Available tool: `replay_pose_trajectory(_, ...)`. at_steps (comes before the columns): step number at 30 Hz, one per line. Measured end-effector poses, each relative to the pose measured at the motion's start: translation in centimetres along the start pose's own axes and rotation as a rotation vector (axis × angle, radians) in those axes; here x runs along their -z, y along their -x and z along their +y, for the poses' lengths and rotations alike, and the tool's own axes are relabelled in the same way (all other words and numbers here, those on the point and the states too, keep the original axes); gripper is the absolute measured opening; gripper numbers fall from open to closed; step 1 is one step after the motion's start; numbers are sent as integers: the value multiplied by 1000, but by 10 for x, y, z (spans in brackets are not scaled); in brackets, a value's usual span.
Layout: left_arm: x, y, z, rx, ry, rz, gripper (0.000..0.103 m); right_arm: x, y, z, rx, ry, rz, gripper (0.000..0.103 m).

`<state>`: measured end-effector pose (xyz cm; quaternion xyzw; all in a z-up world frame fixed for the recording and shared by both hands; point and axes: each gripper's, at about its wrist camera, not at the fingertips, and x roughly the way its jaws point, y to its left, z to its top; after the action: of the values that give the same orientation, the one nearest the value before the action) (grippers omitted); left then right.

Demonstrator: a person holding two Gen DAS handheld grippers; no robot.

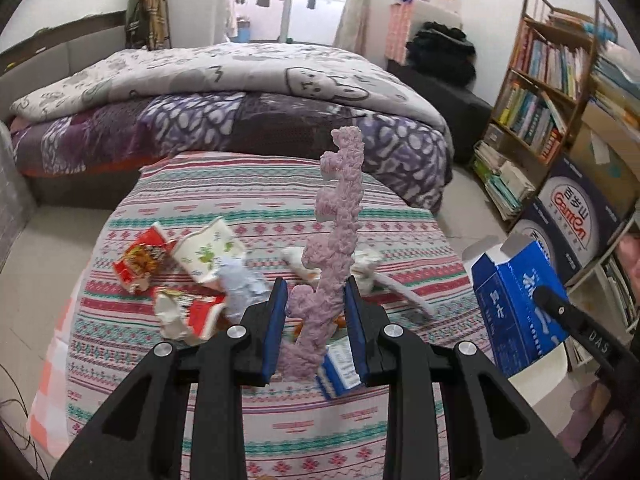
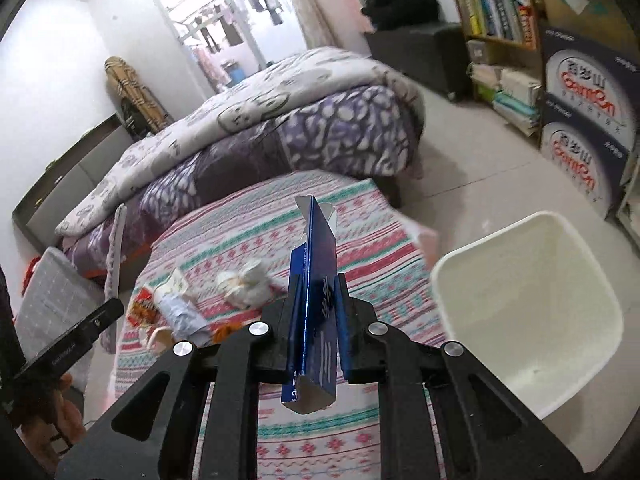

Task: Collect trash
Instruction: 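Carry both items over the white bin and open both tools to drop them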

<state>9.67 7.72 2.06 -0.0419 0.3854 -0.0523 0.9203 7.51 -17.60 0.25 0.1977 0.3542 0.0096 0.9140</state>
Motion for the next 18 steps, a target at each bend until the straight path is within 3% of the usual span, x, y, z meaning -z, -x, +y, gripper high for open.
replay_pose_trajectory(6,-2,-9,-40,50,-49,12,29,-13,15,-36,91,-37,-41,15)
replay_pose_trajectory(14,2,-24,-106,143,-134,46,29,-22,24,-94,192,-143,-29,15)
replay_pose_trajectory(16,4,-25,-118,162,-151,49,29,-24,29,-106,212,-161,-36,18)
replay_pose_trajectory(18,6,-28,-137,189,-170,58,29,-25,34,-115,242,-179,-45,27)
